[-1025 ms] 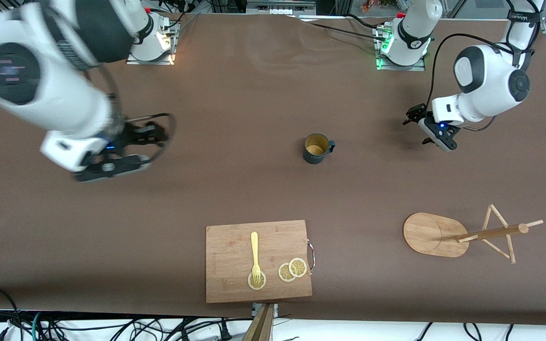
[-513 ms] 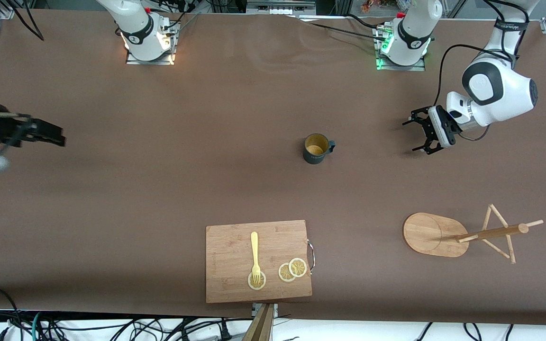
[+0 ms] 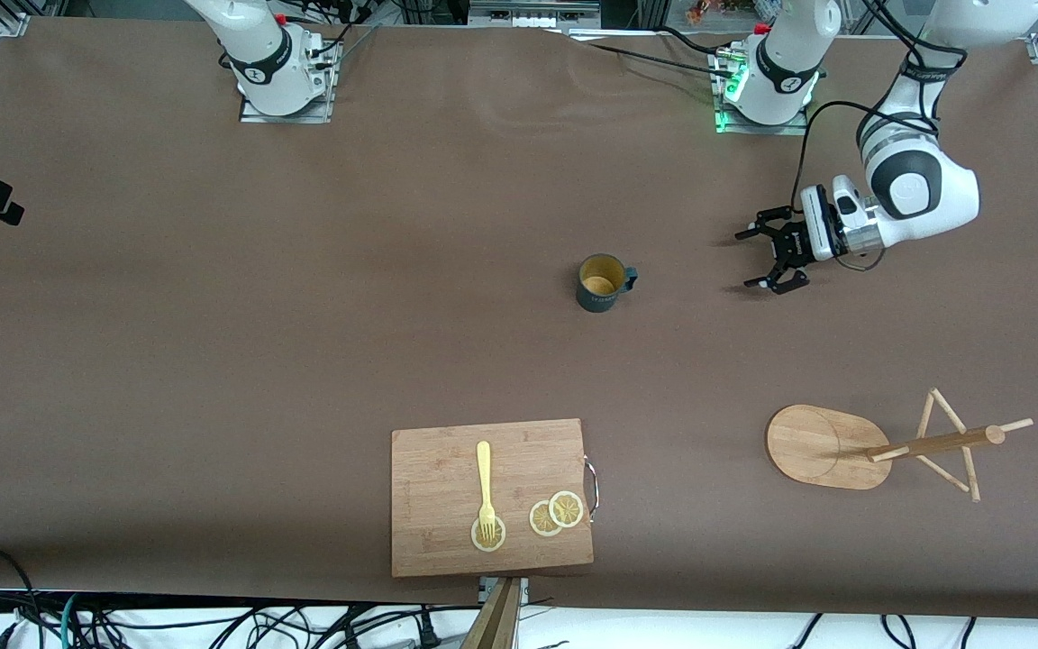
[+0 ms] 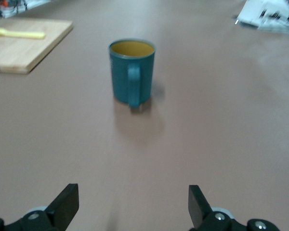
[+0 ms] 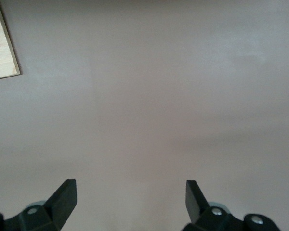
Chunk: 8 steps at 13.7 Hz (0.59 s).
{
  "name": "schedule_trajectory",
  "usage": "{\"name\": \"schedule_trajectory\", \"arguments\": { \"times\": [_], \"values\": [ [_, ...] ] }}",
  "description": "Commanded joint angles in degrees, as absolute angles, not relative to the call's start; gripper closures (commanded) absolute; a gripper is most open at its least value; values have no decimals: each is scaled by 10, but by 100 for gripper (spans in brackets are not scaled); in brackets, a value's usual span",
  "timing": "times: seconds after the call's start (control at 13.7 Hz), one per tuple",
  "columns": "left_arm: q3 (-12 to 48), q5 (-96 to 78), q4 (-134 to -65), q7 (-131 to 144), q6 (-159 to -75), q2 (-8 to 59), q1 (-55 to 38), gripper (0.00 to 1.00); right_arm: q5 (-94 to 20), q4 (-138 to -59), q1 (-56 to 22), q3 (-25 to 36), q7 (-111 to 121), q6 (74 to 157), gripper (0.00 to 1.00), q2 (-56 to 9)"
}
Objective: Pass cup and hang on rack
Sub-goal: 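Withdraw the right gripper while the left gripper reaches the mug handle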
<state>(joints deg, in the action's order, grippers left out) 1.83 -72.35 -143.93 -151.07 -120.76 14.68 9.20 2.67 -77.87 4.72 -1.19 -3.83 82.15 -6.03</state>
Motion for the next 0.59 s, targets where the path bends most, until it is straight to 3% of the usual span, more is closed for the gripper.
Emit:
{"name": "schedule_trajectory", "arguments": {
  "times": [0.0,0.51],
  "values": [
    [24,-762,-1422,-1591,-1146,191,102,0,23,-810,49,-13,-17,831,0,-41],
    [91,-873,-1351,-1683,-1104,330,91,0,19,-810,50,10,33,821,0,-49]
  ]
}}
